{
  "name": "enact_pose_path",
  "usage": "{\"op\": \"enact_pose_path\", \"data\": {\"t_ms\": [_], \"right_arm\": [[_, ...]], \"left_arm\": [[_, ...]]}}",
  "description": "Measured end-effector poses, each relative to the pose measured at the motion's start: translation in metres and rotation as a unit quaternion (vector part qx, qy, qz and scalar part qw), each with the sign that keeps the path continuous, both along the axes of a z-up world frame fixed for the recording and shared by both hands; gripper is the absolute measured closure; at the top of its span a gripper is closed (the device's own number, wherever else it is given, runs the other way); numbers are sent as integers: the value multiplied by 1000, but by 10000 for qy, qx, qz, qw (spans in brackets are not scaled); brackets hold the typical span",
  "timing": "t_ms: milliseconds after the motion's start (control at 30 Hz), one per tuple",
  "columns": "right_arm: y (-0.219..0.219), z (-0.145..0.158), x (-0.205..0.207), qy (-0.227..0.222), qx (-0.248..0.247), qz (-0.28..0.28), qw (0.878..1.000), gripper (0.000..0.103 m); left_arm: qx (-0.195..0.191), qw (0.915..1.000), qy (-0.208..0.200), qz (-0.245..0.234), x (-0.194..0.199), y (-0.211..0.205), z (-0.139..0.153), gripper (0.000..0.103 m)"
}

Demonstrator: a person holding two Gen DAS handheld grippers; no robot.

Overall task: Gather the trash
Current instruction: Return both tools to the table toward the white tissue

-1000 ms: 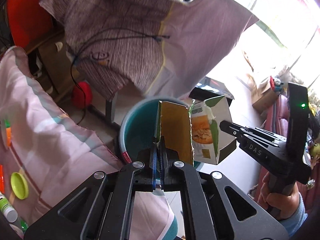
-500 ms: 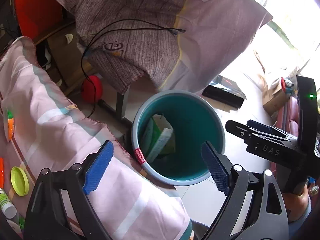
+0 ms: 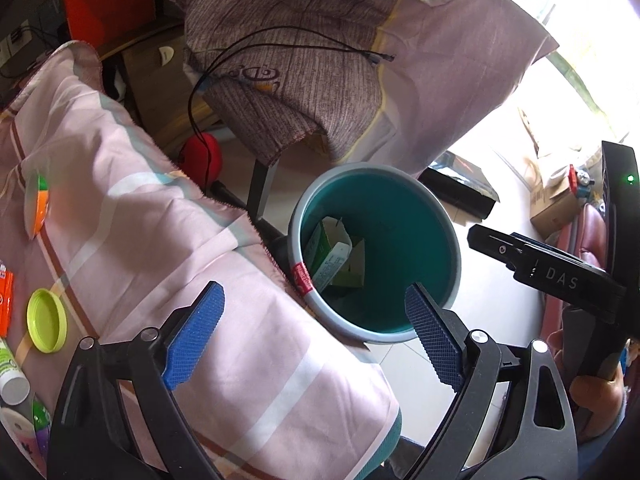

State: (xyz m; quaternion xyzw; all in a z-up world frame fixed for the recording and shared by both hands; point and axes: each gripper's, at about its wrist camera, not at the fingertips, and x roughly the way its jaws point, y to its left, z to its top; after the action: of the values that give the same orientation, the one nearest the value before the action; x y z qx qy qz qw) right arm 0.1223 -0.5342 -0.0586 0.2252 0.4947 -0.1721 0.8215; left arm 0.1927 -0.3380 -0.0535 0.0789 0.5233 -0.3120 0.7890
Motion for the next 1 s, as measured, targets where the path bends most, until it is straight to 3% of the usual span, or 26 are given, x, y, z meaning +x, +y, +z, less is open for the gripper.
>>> {"op": "enact_pose_path", "data": {"t_ms": [533, 833, 1000], "right_arm": [[93, 29, 8, -213, -3, 718, 9972, 19], [180, 44, 23, -232, -94, 1481, 9887, 17], [232, 48, 32, -197, -109, 1993, 9797, 17]], "left_arm": [[-91, 9971, -239, 713, -21, 111, 31, 7], [-28, 9892, -529, 1363, -41, 216, 54, 7], [233, 9811, -775, 1758, -49, 285, 64, 6]]}}
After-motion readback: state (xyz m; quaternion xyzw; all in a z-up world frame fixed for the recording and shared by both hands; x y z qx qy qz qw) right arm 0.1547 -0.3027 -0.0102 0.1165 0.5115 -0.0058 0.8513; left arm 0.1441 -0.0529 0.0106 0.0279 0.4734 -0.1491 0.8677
